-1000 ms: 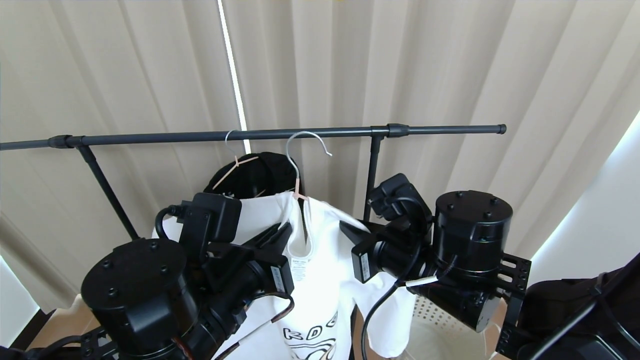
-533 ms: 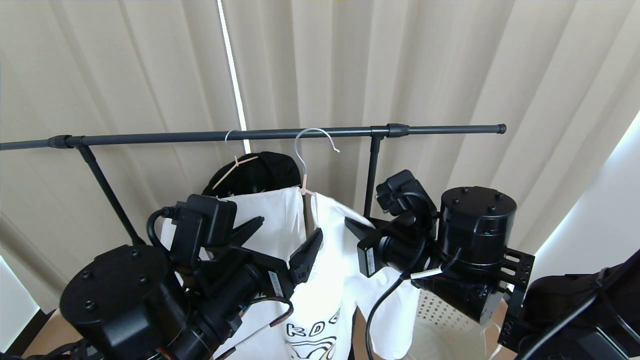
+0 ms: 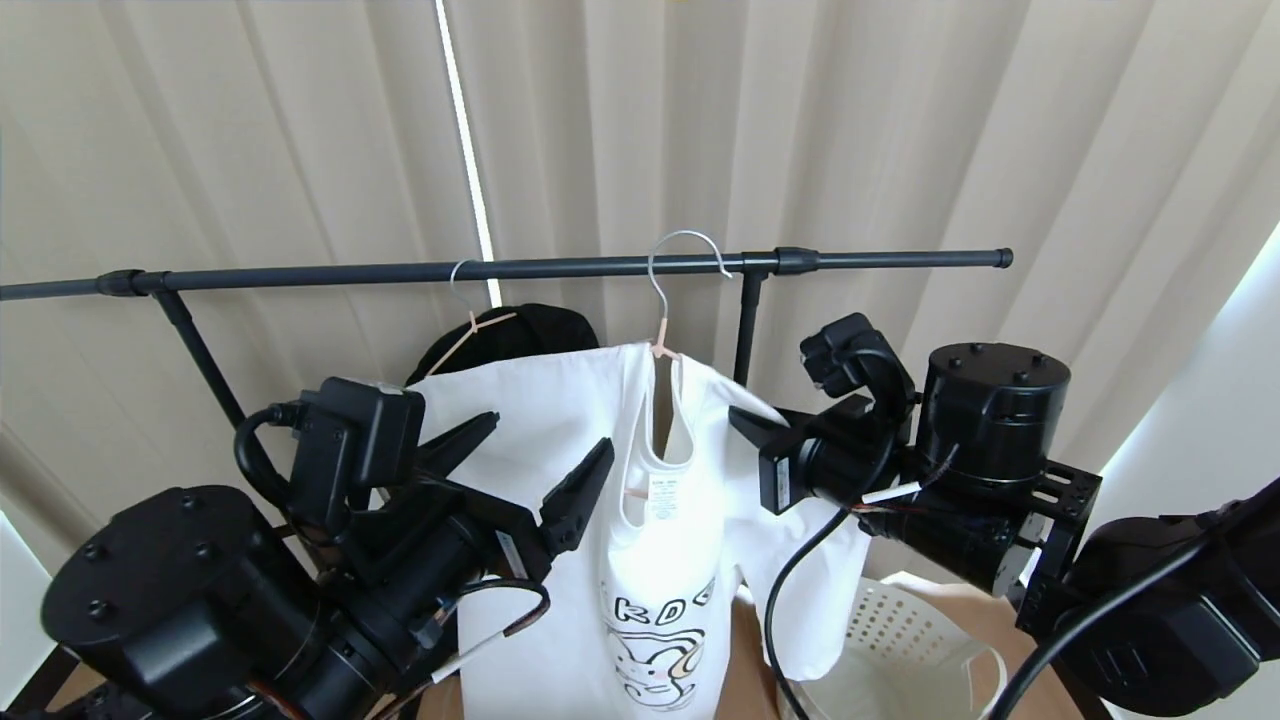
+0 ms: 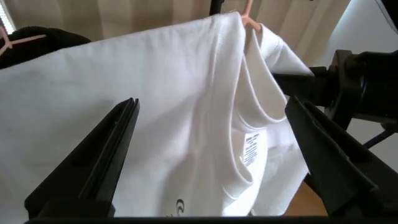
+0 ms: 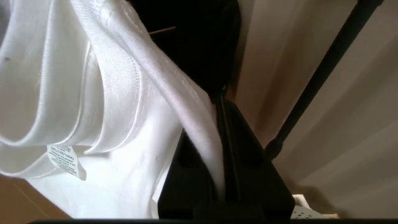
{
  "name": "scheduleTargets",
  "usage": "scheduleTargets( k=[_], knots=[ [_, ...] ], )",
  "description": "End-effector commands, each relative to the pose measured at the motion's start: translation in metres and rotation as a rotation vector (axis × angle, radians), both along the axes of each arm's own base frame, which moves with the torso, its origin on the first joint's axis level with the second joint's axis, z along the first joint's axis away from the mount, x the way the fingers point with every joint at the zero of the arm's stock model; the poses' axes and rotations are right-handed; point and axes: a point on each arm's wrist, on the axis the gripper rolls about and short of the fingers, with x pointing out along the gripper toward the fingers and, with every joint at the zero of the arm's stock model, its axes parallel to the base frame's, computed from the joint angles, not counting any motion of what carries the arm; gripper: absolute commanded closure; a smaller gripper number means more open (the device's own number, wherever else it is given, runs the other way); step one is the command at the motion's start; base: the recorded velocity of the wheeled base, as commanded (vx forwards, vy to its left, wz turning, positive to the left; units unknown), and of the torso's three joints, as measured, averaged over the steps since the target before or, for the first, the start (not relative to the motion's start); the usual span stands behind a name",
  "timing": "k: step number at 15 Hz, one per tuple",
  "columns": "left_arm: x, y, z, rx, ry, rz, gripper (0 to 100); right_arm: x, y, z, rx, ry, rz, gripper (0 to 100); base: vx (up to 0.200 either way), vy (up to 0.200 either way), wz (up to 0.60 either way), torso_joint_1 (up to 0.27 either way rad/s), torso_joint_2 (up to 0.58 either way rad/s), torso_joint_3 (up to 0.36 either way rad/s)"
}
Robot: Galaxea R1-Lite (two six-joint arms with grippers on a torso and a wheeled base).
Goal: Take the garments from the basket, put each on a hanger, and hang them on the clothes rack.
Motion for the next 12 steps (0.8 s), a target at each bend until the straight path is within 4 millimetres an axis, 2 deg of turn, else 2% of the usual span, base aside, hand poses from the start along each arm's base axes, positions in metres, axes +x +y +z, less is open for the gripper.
scheduleTargets(
  k=[1, 3, 5, 9, 12],
  knots=[
    [0.005, 0.019, 0.007, -0.012, -0.024, 0.021, 0, 0.005, -0.013, 0.005, 0.010, -0.010, -0.021, 100, 0.000, 0.000, 0.00, 0.000, 0.00, 0.000],
    [0.016, 0.047, 0.014, -0.015, -0.055, 0.022, 0, 0.013, -0.028, 0.008, 0.008, -0.023, -0.015, 100, 0.000, 0.000, 0.00, 0.000, 0.00, 0.000],
    [0.027, 0.069, 0.010, 0.007, -0.045, 0.027, 0, 0.015, -0.036, 0.009, 0.011, -0.023, -0.010, 100, 0.000, 0.000, 0.00, 0.000, 0.00, 0.000],
    [0.038, 0.093, -0.001, 0.038, -0.004, 0.004, 0, 0.020, -0.052, 0.008, -0.009, -0.030, 0.007, 100, 0.000, 0.000, 0.00, 0.000, 0.00, 0.000],
    [0.050, 0.109, -0.017, 0.058, 0.062, -0.014, 0, 0.020, -0.061, 0.004, -0.021, -0.076, 0.057, 100, 0.000, 0.000, 0.00, 0.000, 0.00, 0.000]
  ],
)
